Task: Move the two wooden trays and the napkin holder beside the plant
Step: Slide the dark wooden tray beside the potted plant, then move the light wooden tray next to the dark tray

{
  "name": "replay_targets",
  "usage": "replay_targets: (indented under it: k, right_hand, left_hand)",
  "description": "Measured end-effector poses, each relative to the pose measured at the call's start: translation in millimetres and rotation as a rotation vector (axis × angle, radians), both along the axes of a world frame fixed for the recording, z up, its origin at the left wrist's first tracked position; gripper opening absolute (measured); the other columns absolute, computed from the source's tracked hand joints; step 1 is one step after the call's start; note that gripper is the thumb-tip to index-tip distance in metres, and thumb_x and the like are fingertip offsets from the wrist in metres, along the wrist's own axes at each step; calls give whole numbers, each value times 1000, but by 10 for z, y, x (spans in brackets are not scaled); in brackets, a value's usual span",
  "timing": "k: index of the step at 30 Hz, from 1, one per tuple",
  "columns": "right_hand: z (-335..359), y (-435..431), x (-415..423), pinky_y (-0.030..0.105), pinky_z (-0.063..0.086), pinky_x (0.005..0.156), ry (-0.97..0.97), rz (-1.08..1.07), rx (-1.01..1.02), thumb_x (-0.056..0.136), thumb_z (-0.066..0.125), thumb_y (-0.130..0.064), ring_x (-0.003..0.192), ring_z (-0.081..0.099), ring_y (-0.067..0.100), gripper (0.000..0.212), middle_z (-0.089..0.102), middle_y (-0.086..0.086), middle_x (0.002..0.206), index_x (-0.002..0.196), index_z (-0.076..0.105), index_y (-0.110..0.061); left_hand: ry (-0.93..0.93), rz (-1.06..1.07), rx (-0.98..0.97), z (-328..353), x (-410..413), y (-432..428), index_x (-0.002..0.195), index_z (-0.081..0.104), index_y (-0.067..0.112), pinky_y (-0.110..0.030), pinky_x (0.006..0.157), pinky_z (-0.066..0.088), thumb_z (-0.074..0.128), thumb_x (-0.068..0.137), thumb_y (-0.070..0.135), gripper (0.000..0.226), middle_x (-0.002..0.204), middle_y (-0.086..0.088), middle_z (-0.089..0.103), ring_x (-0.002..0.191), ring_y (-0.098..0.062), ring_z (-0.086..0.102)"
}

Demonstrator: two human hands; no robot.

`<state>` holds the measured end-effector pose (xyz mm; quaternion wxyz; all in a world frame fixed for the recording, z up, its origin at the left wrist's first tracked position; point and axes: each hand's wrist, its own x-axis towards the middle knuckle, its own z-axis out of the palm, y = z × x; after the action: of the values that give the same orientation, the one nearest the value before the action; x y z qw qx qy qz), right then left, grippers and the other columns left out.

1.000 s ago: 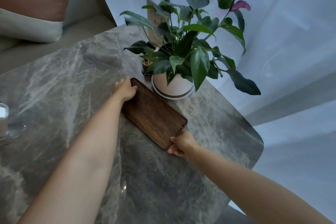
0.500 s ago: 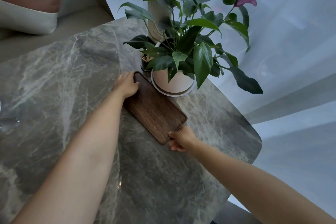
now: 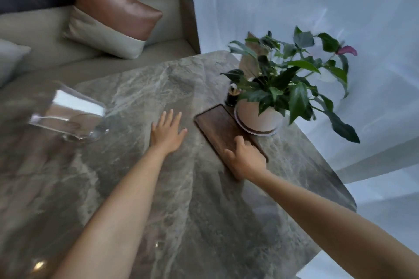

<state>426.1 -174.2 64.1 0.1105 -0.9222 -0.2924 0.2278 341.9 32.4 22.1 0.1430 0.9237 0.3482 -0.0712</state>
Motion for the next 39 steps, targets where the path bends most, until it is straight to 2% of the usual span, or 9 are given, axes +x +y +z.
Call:
replay_targets:
  k: [6, 11, 16, 20, 23, 29, 31, 37, 39]
  right_hand:
    - [177, 689, -502, 46, 41, 91, -141, 249, 72, 92, 38, -46, 122, 41, 37, 57, 41, 14, 137, 138, 27, -14]
    - [292, 1297, -1159, 44, 30, 107, -186, 472, 115, 93, 31, -50, 139, 23, 32, 68, 15, 12, 155, 147, 5, -20]
    - [344, 1877, -1934, 42, 13, 117, -227, 730, 136, 94, 27, -51, 146, -2, 26, 70, -5, 11, 158, 147, -7, -22]
    - [352, 2293, -2593, 42, 8, 118, -246, 904, 138, 94, 28, -50, 145, -7, 26, 71, -10, 11, 158, 147, -10, -21]
    - [351, 2542, -3070, 44, 9, 118, -249, 1013, 161, 94, 29, -49, 146, -6, 26, 71, -9, 11, 158, 147, -10, -21]
    - [198, 2906, -3854, 46, 12, 117, -202, 1186, 133, 95, 32, -46, 145, -4, 28, 72, -10, 12, 158, 147, -10, -20]
    - [100, 2992, -4024, 46, 12, 117, -170, 1216, 95, 95, 34, -45, 145, -4, 29, 72, -10, 12, 158, 147, -10, -21]
    - [-217, 3248, -4323, 49, 10, 116, -10, 1115, -26, 93, 36, -49, 145, -1, 29, 74, -9, 8, 158, 147, -9, -27]
    - [-302, 3339, -4388, 50, 12, 116, 1, 1083, -64, 92, 38, -48, 145, 2, 31, 74, -6, 7, 159, 147, -7, -27]
  left_hand:
    - [-1, 228, 29, 142, -1262, 83, 148, 2, 23, -46, 118, 1, 29, 95, 44, 63, 160, -2, -3, 147, -19, -4]
    - [-6, 463, 64, 245, -2361, 164, 148, -3, 23, -46, 118, -1, 27, 95, 45, 64, 160, -2, -5, 147, -18, -5]
    - [-35, 708, 79, 322, -3390, 178, 148, 0, 23, -45, 118, 2, 30, 95, 45, 64, 160, -3, -2, 147, -19, -2]
    - [-51, 919, 102, 311, -4107, 54, 148, 3, 21, -45, 118, 9, 32, 95, 45, 65, 160, -7, 1, 147, -21, 3]
    - [-68, 1084, 48, 254, -4540, -67, 148, 5, 22, -47, 116, 15, 29, 95, 46, 63, 160, -7, 7, 147, -24, 8]
    - [-81, 1363, -52, 14, -4946, -326, 148, 12, 19, -42, 106, 33, 31, 94, 47, 64, 146, -17, 39, 132, -33, 39]
    - [-112, 1430, -124, -65, -4962, -382, 147, 15, 19, -44, 102, 37, 31, 94, 47, 62, 143, -19, 42, 128, -35, 44]
    - [-114, 1494, -158, -237, -4897, -459, 136, 32, 13, -40, 79, 48, 30, 93, 50, 56, 115, -18, 65, 103, -36, 62]
    - [-93, 1496, -197, -302, -4871, -485, 129, 36, 12, -40, 79, 48, 29, 93, 51, 54, 112, -19, 66, 101, -37, 63]
